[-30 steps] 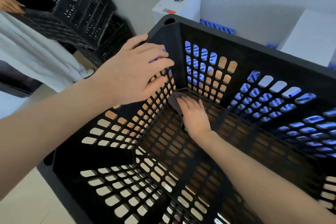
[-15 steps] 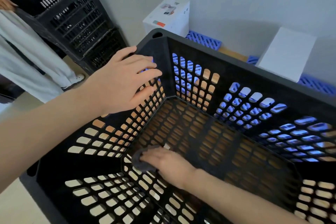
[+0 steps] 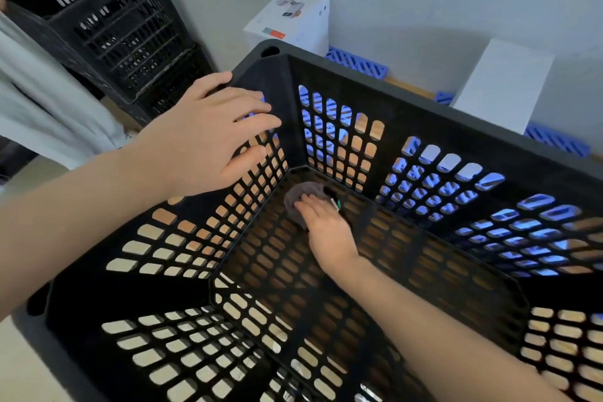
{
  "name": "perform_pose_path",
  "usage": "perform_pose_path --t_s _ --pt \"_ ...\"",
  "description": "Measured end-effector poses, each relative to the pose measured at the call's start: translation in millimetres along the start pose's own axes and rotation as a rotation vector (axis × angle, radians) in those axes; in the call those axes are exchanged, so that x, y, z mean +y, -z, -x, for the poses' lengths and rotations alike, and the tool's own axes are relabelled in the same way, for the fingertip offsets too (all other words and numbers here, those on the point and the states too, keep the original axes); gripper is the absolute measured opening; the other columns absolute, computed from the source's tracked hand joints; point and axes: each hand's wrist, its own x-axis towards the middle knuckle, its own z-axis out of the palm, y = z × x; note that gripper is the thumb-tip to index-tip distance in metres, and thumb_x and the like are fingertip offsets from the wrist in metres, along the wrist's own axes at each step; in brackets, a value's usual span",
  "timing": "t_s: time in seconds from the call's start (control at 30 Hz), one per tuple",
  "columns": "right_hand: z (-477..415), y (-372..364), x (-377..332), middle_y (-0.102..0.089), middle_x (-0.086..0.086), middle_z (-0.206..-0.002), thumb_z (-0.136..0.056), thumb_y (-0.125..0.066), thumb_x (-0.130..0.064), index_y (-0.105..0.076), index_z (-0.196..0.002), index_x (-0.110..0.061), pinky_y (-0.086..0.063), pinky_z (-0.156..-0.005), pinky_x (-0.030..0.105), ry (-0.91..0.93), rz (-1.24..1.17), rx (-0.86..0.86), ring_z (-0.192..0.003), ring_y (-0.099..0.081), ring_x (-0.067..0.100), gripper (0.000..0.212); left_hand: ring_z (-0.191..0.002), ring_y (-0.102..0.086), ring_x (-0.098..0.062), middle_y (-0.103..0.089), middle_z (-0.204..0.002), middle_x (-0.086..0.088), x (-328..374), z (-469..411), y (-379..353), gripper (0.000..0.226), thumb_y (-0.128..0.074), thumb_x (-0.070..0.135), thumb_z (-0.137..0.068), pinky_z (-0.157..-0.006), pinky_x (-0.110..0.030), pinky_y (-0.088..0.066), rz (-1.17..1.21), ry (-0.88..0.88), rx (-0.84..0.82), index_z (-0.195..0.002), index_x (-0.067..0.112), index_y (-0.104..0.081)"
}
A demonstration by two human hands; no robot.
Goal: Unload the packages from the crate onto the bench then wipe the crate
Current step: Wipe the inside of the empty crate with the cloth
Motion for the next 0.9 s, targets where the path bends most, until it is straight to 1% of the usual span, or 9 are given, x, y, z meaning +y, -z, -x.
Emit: perform_pose_path --t_s 0.07,0.17,0.23,0.33,0.43,0.6,0.77,0.83,0.9 --pt "25 -6 -14 -0.049 0.005 -0.143 -0.079 -0.066 -0.001 -0.049 -0.137 -0.014 -0.018 -0.115 0.031 0.137 0.001 -0.047 -0.132 -0.045 0.021 0.062 -0.133 -0.048 -0.021 -0.062 -0.132 -0.003 0 0 -1 0.049 -0.035 0.044 -0.094 -0.118 -0.047 -0.019 0.006 0.0 0.005 -0.127 0.02 -0.062" --pt "69 -23 -39 -0.064 0.001 -0.126 -0.065 -0.078 -0.012 -0.064 -0.121 -0.018 -0.035 -0.108 0.031 0.43 0.005 -0.192 -0.117 -0.059 0.016 0.058 -0.132 -0.05 -0.022 -0.063 -0.13 -0.003 0 1 -1 0.049 -0.035 0.043 -0.094 -0.117 -0.049 -0.021 0.002 -0.005 0.021 -0.126 0.019 -0.063" --pt "89 -33 -46 -0.065 0.002 -0.123 -0.076 -0.065 -0.015 -0.066 -0.119 -0.016 -0.038 -0.107 0.032 0.586 -0.029 -0.263 -0.117 -0.059 0.017 0.043 -0.131 -0.051 -0.022 -0.064 -0.129 -0.004 1 0 0 0.049 -0.035 0.043 -0.094 -0.117 -0.049 -0.021 0.012 -0.01 0.023 -0.125 0.018 -0.064" --pt "95 -28 -42 -0.06 0.014 -0.129 -0.088 -0.049 -0.006 -0.059 -0.126 -0.004 -0.028 -0.112 0.036 0.714 -0.115 -0.473 -0.124 -0.053 0.029 0.039 -0.13 -0.052 -0.022 -0.064 -0.127 -0.004 1 -1 1 0.049 -0.036 0.042 -0.094 -0.116 -0.048 -0.021 0.017 -0.004 0.033 -0.123 0.017 -0.066" --pt "80 4 -31 -0.052 0.016 -0.138 -0.09 -0.051 -0.001 -0.05 -0.135 -0.003 -0.022 -0.117 0.038 0.643 -0.143 -0.485 -0.132 -0.043 0.03 0.045 -0.13 -0.052 -0.021 -0.064 -0.128 -0.004 0 0 1 0.048 -0.036 0.043 -0.094 -0.117 -0.048 -0.022 0.001 -0.003 0.031 -0.123 0.017 -0.065" --pt "16 47 16 -0.058 0.01 -0.133 -0.088 -0.033 -0.013 -0.057 -0.13 -0.007 -0.035 -0.111 0.04 0.272 0.09 0.024 -0.126 -0.052 0.026 0.048 -0.131 -0.051 -0.021 -0.063 -0.129 -0.003 0 -1 0 0.048 -0.037 0.043 -0.094 -0.117 -0.048 -0.022 -0.022 -0.005 0.024 -0.124 0.018 -0.065" --pt "8 33 35 -0.028 0.011 -0.155 -0.099 -0.034 -0.008 -0.022 -0.15 -0.009 -0.009 -0.118 0.031 0.015 0.171 -0.087 -0.143 -0.025 0.024 0.052 -0.133 -0.049 -0.022 -0.062 -0.131 -0.004 -1 -1 -1 0.049 -0.036 0.044 -0.094 -0.117 -0.049 -0.02 -0.008 -0.008 0.023 -0.126 0.018 -0.063" --pt "14 22 25 -0.032 0.01 -0.153 -0.095 -0.044 -0.004 -0.027 -0.149 -0.009 -0.011 -0.118 0.029 -0.035 0.102 -0.052 -0.141 -0.03 0.023 0.056 -0.132 -0.05 -0.022 -0.062 -0.131 -0.004 -1 -1 -2 0.049 -0.036 0.044 -0.094 -0.117 -0.049 -0.02 -0.012 -0.011 0.033 -0.126 0.018 -0.062" --pt "30 12 9 -0.049 0.01 -0.142 -0.083 -0.062 -0.001 -0.045 -0.14 -0.008 -0.026 -0.113 0.03 0.058 0.05 -0.054 -0.13 -0.047 0.024 0.06 -0.132 -0.049 -0.022 -0.062 -0.131 -0.004 -1 -1 -2 0.049 -0.036 0.044 -0.094 -0.118 -0.049 -0.02 -0.011 -0.012 0.036 -0.127 0.018 -0.062"
